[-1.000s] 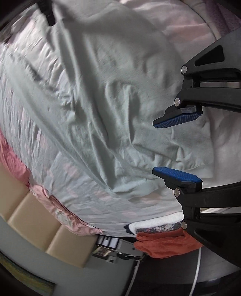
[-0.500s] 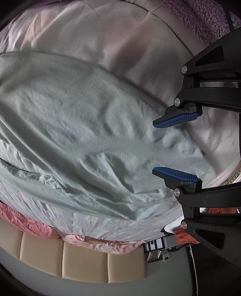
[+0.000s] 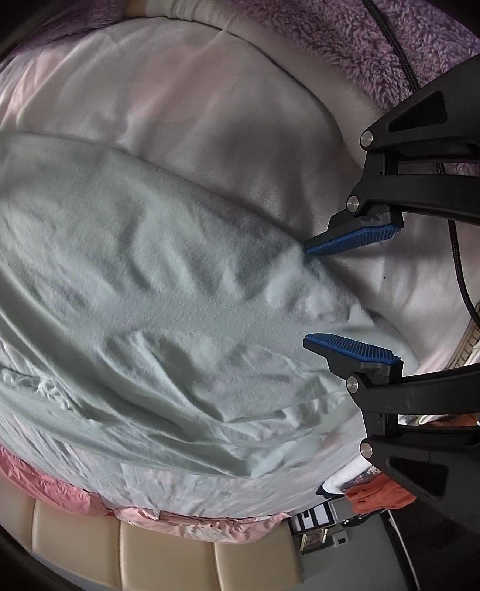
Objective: Fold clothes
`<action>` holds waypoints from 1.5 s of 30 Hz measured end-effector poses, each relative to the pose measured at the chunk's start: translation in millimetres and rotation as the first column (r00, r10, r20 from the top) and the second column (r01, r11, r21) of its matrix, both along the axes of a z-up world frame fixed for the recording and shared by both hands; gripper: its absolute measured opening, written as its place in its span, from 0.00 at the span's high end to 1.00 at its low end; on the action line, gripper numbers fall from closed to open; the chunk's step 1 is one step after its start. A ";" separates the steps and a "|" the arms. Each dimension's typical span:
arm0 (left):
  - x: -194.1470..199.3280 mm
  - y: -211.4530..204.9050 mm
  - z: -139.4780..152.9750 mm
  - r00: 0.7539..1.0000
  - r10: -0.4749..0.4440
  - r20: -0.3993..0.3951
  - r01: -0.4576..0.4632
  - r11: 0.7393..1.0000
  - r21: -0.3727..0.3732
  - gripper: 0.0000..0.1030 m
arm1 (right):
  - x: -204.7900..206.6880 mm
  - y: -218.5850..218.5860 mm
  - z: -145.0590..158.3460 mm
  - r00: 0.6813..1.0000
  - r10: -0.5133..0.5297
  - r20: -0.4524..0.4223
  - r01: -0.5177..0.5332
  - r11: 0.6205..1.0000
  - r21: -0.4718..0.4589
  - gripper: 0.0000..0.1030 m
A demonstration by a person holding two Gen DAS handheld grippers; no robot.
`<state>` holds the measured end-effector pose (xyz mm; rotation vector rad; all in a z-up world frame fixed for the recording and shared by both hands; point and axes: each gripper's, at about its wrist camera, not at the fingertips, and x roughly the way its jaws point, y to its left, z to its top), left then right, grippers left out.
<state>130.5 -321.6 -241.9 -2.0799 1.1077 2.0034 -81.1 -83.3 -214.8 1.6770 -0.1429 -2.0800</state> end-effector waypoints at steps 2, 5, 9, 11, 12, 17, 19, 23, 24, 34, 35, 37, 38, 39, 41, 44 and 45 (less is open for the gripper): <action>1.8 -2.0 -7.0 1.000 -0.004 0.017 0.004 1.000 -0.010 0.50 | 0.0 -1.2 -0.7 1.000 0.000 -0.001 0.000 1.000 0.006 0.85; 0.5 -3.5 -11.3 1.000 -0.007 0.005 0.007 1.000 -0.029 0.50 | 0.4 -3.8 -1.7 1.000 0.006 -0.005 -0.006 1.000 0.015 0.85; -3.9 -8.1 -11.0 1.000 0.011 -0.018 -0.012 0.999 -0.041 0.78 | 0.6 -5.3 -3.4 1.000 0.010 -0.003 -0.010 1.000 0.024 0.85; -5.0 -11.6 -12.1 0.999 0.026 -0.023 -0.028 0.998 -0.052 0.91 | 0.5 -5.5 -4.4 1.000 0.009 -0.001 -0.009 1.000 0.026 0.85; -5.3 -13.4 -13.0 0.999 0.034 -0.024 -0.035 0.998 -0.058 0.92 | 0.5 -5.5 -4.2 1.000 0.008 -0.002 -0.008 1.000 0.026 0.85; -3.5 -13.6 -15.4 0.999 0.014 -0.031 -0.017 0.995 -0.097 0.92 | 3.7 -4.0 6.1 0.999 0.007 -0.051 -0.006 1.000 0.021 0.85; -2.6 -13.1 -17.6 1.000 0.002 -0.025 -0.005 0.993 -0.114 0.92 | 5.1 -0.5 16.5 0.996 -0.005 -0.088 0.005 1.000 0.001 0.85; -2.2 -11.8 -20.4 1.000 -0.010 -0.014 0.008 0.991 -0.134 0.92 | 4.0 12.7 58.5 0.982 -0.028 -0.187 0.009 0.995 -0.103 0.85; -2.0 -11.4 -20.4 1.000 -0.011 -0.013 0.009 0.991 -0.134 0.92 | 1.1 17.3 73.4 0.976 -0.026 -0.216 0.000 0.993 -0.120 0.85; 0.5 -5.8 -22.5 0.999 -0.036 -0.008 0.034 0.988 -0.148 0.92 | -44.0 74.3 188.4 0.881 0.234 -0.411 -0.208 0.972 0.108 0.85; 0.6 -5.6 -22.7 0.999 -0.038 -0.008 0.036 0.988 -0.149 0.92 | -47.5 81.4 193.4 0.871 0.263 -0.415 -0.224 0.964 0.142 0.85; 0.7 -5.2 -23.0 0.999 -0.040 -0.006 0.039 0.988 -0.151 0.92 | -52.8 97.8 200.7 0.851 0.315 -0.420 -0.246 0.946 0.211 0.85; 0.5 -5.1 -23.3 0.999 -0.041 -0.005 0.040 0.988 -0.151 0.92 | -55.2 104.9 202.1 0.842 0.342 -0.416 -0.257 0.934 0.247 0.85; 0.1 -5.3 -23.7 0.999 -0.040 -0.003 0.039 0.988 -0.151 0.92 | -57.3 111.1 201.7 0.832 0.375 -0.408 -0.273 0.918 0.286 0.85; -0.1 -5.0 -23.9 0.999 -0.041 -0.001 0.040 0.988 -0.151 0.92 | -58.7 122.1 196.6 0.798 0.457 -0.394 -0.307 0.870 0.387 0.85; -0.1 -4.4 -23.5 0.999 -0.042 0.000 0.042 0.988 -0.146 0.92 | -57.5 137.6 173.6 0.743 0.580 -0.335 -0.335 0.755 0.564 0.78; -0.1 -4.2 -23.2 0.999 -0.043 0.001 0.042 0.989 -0.144 0.92 | -57.7 143.9 163.4 0.737 0.606 -0.300 -0.347 0.720 0.601 0.78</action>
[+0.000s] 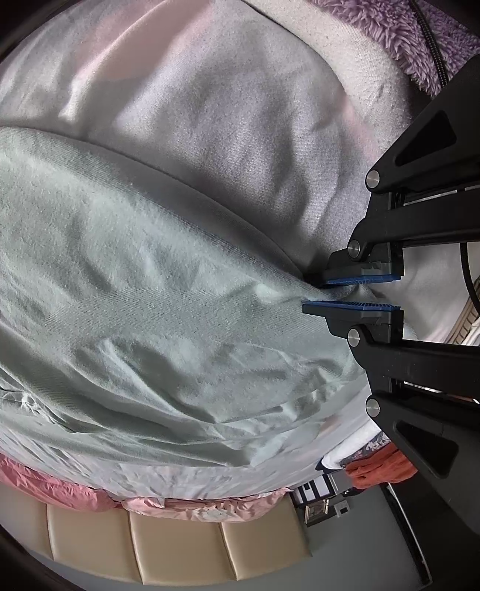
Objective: Fold clothes
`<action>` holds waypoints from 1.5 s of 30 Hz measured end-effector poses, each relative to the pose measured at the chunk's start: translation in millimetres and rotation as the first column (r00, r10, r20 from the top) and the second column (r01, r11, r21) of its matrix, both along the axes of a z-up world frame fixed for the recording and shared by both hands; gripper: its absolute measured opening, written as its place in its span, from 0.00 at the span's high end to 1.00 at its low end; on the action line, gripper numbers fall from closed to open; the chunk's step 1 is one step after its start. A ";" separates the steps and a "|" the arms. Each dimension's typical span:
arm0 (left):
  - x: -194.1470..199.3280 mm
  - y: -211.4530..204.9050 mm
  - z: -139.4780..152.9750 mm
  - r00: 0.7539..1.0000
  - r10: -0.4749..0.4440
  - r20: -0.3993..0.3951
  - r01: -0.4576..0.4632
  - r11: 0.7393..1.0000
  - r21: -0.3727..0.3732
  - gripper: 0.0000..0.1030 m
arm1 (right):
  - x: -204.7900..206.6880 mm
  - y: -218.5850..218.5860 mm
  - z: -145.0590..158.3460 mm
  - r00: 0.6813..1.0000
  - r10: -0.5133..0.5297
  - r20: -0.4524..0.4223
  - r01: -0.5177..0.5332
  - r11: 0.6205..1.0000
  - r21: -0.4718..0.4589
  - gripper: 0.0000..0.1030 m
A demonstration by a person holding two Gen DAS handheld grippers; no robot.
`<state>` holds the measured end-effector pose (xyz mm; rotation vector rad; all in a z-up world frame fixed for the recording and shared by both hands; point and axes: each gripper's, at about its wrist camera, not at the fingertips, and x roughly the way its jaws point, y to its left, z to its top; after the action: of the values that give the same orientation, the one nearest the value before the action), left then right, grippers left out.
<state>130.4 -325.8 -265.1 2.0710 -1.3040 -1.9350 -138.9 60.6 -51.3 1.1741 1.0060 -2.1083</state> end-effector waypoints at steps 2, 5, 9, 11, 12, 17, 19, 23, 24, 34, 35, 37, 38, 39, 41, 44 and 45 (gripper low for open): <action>0.0 0.4 0.2 1.000 -0.001 0.001 0.001 1.000 0.003 0.92 | -0.8 14.2 -22.1 0.996 0.039 0.077 -0.043 0.998 0.051 0.78; 0.4 0.9 -0.7 1.000 -0.008 0.005 0.008 1.000 -0.004 0.92 | 4.8 35.0 -55.0 0.995 0.045 0.086 -0.059 0.982 0.178 0.78; 1.0 2.8 -3.0 1.000 -0.021 0.010 0.022 1.000 -0.019 0.91 | 12.3 61.8 -81.6 0.994 0.095 0.060 -0.109 0.954 0.280 0.78; 0.8 3.5 -3.9 1.000 -0.023 0.013 0.023 0.999 -0.021 0.91 | 11.4 73.7 -88.4 0.991 0.124 0.060 -0.136 0.940 0.313 0.78; 0.5 3.7 -4.2 1.000 -0.023 0.015 0.023 0.999 -0.022 0.91 | 10.3 78.7 -91.0 0.988 0.141 0.056 -0.152 0.931 0.331 0.78; 0.3 4.2 -6.2 0.999 -0.026 0.020 0.027 0.999 -0.026 0.91 | 0.7 95.6 -102.0 0.982 0.189 0.005 -0.175 0.897 0.405 0.72; 0.2 4.4 -6.3 0.999 -0.027 0.021 0.027 0.999 -0.027 0.91 | -2.4 92.9 -105.5 0.976 0.215 -0.034 -0.181 0.888 0.422 0.72; -0.4 4.2 -5.9 0.999 -0.024 0.022 0.025 0.999 -0.025 0.91 | -1.1 77.4 -125.6 0.940 0.326 -0.105 -0.227 0.824 0.519 0.72; -0.6 4.1 -5.7 0.999 -0.024 0.023 0.024 0.999 -0.024 0.91 | -0.8 73.1 -131.6 0.930 0.350 -0.110 -0.242 0.810 0.534 0.72; -2.7 -2.1 9.5 0.999 0.001 -0.037 -0.001 1.000 0.006 0.91 | -15.2 50.2 -167.8 0.894 0.420 -0.157 -0.256 0.765 0.591 0.89; -2.9 -2.7 12.9 0.999 -0.001 -0.055 0.001 1.000 0.004 0.91 | -14.8 49.3 -164.0 0.893 0.414 -0.179 -0.244 0.777 0.580 0.90; -4.2 -5.3 20.9 0.995 0.011 -0.096 -0.012 1.000 -0.004 0.91 | -11.4 47.2 -154.6 0.887 0.399 -0.233 -0.217 0.804 0.554 0.92; -4.9 -7.1 25.5 0.993 0.024 -0.116 -0.024 1.000 -0.001 0.91 | -10.6 46.1 -148.6 0.883 0.391 -0.259 -0.204 0.818 0.538 0.94; -5.8 -9.8 31.0 0.990 0.042 -0.137 -0.042 0.999 0.005 0.91 | -10.7 45.0 -143.4 0.881 0.380 -0.283 -0.189 0.829 0.526 0.96; -8.0 -17.0 43.6 0.979 0.090 -0.183 -0.086 0.996 0.027 0.92 | -12.3 43.4 -134.3 0.873 0.357 -0.331 -0.152 0.846 0.511 0.99; -9.9 -28.8 62.3 0.954 0.171 -0.247 -0.158 0.985 0.073 0.92 | -18.8 42.4 -123.7 0.870 0.307 -0.387 -0.088 0.867 0.490 1.00; -10.1 -33.0 68.6 0.943 0.202 -0.266 -0.183 0.979 0.092 0.92 | -21.0 42.0 -120.0 0.871 0.288 -0.398 -0.071 0.876 0.478 1.00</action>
<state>120.3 -358.8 -196.5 1.7930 -0.9560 -2.1068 -159.9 102.6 -171.3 0.7217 1.8320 -2.0985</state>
